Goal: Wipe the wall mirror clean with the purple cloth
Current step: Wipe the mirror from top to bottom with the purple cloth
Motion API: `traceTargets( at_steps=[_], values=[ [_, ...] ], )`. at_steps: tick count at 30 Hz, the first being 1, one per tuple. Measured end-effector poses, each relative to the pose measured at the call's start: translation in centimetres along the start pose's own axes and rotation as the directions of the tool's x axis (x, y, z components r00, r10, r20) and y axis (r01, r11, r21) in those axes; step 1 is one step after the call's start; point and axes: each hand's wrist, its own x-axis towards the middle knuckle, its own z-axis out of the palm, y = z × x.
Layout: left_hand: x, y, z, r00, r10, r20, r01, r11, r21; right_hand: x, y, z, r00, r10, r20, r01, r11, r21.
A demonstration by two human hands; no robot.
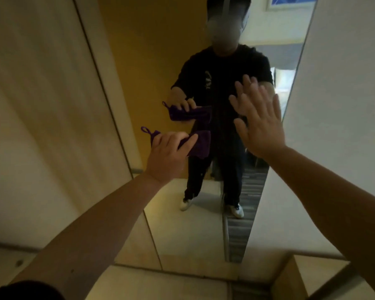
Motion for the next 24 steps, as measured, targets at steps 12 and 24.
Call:
traceTargets(
  at_steps=[12,24],
  values=[
    [-10.4,-15.9,-2.2,0.998,-0.059,0.006,0.059,0.998,-0.001,-0.3,-14.9,9.4,0.976,0.075,0.204,-0.032,0.978,-0.206],
    [-11.2,-16.3,5.3,0.987,-0.004,-0.163,0.001,1.0,-0.019,-1.0,-12.9,19.0,0.997,-0.068,0.033,0.075,0.945,-0.318]
  ],
)
